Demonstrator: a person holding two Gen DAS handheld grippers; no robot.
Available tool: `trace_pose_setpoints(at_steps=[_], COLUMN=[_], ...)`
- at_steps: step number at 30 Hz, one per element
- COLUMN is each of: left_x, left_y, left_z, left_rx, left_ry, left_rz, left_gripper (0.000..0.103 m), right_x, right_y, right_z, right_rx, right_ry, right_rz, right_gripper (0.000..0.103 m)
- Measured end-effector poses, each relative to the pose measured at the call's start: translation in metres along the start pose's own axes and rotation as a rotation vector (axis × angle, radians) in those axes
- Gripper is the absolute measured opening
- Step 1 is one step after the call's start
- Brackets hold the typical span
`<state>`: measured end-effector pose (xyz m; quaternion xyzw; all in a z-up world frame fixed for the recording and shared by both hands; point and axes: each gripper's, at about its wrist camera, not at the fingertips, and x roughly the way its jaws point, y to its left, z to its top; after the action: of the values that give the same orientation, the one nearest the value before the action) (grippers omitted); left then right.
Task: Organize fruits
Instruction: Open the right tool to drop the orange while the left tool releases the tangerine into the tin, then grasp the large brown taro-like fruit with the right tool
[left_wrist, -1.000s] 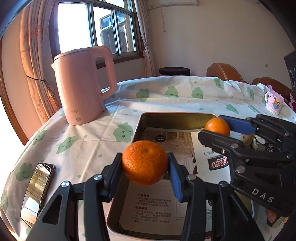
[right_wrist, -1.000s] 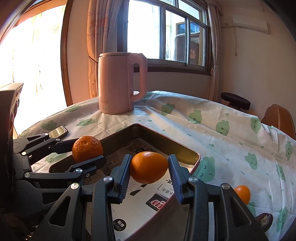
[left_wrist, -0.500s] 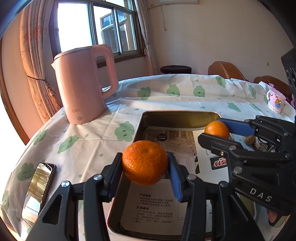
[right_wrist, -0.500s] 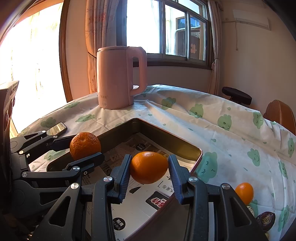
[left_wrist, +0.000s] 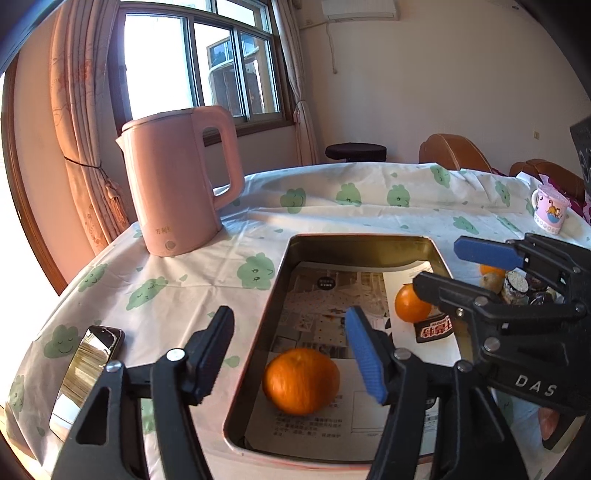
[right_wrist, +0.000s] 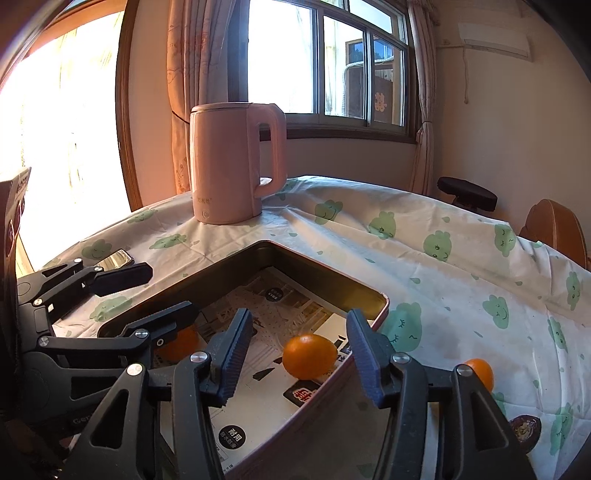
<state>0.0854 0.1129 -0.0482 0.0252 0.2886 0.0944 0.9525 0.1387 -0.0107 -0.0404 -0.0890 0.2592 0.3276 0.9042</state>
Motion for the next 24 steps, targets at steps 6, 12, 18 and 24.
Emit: trace_pose_setpoints(at_steps=[6,12,18,24], left_x=[-0.031,-0.041,-0.031,-0.017], left_y=[-0.026,-0.082,-0.132,-0.147], left_z=[0.003,-0.001,-0.003,-0.003], left_rx=[0.005,0.077,0.135,0.125], left_ry=[-0.083,-0.081,-0.03,0.039], left_rz=[-0.074,-0.182,-0.266,-0.301], left_gripper=[0.09,0.092,0.092,0.089], right_x=[-0.06,-0.112,-0.123,-0.106], right_y=[-0.031,-0.086,-0.115,-0.118], right_z=[-0.018,-0.062,-0.086,-0.091], right_rx=[0.009,0.092,0.15,0.153], right_ry=[-0.051,-0.021,0.048,0.125], right_rz=[-0.089,-0.237,-0.253,-0.214], right_gripper=[0.073,0.08,0.08,0.08])
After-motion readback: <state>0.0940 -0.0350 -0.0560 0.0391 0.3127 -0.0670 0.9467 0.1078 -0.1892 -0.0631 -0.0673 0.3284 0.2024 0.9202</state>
